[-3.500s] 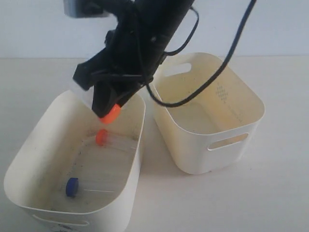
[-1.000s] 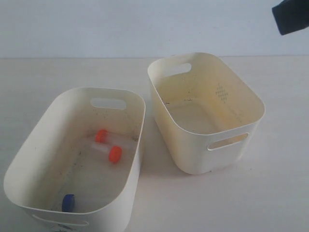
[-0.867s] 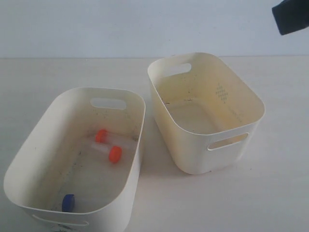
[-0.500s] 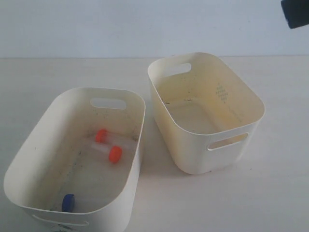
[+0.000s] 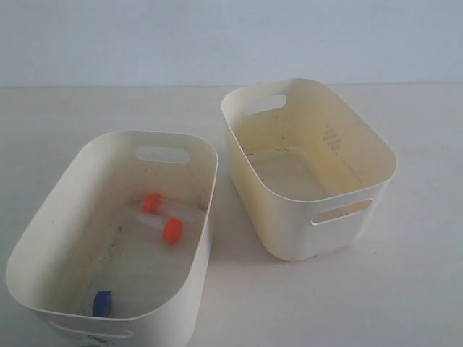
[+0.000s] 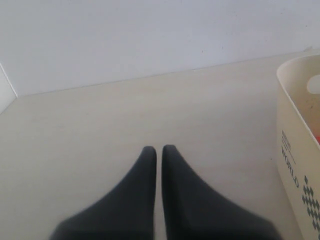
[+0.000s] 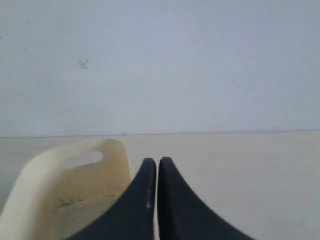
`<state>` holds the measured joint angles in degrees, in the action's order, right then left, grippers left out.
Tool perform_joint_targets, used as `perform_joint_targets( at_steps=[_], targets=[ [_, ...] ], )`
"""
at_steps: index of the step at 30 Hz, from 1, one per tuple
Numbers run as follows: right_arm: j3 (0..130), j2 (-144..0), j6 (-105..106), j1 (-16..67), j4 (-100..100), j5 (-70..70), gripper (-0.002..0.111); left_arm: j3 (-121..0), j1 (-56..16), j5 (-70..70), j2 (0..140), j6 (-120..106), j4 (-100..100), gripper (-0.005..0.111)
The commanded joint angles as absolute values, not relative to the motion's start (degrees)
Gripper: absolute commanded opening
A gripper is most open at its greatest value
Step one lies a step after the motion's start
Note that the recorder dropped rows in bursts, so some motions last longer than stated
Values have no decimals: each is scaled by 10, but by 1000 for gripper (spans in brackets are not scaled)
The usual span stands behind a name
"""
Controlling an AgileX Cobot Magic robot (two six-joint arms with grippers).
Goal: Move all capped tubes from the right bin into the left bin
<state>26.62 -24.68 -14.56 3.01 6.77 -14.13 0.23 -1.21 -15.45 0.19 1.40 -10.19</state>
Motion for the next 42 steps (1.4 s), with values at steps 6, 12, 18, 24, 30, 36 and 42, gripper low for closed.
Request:
perform_joint_targets(
  at_steps=[6, 12, 18, 24, 30, 36, 42],
  targets=[
    [12, -79, -112, -23, 66, 16, 1, 0, -11, -150, 0, 21, -101, 4],
    [0, 0, -112, -23, 65, -50, 1, 0, -11, -150, 0, 21, -101, 4],
    [0, 0, -40, -23, 10, -163, 1, 0, -11, -150, 0, 21, -101, 4],
    [0, 0, -9, -23, -10, -186, 1, 0, -11, -150, 0, 21, -101, 4],
    [0, 0, -9, -23, -10, -187, 1, 0, -11, -150, 0, 21, -101, 4],
    [0, 0, -12, -23, -10, -185, 1, 0, -11, -150, 0, 21, -101, 4],
    [0, 0, -12, -23, -10, -185, 1, 0, -11, -150, 0, 21, -101, 4]
  ],
)
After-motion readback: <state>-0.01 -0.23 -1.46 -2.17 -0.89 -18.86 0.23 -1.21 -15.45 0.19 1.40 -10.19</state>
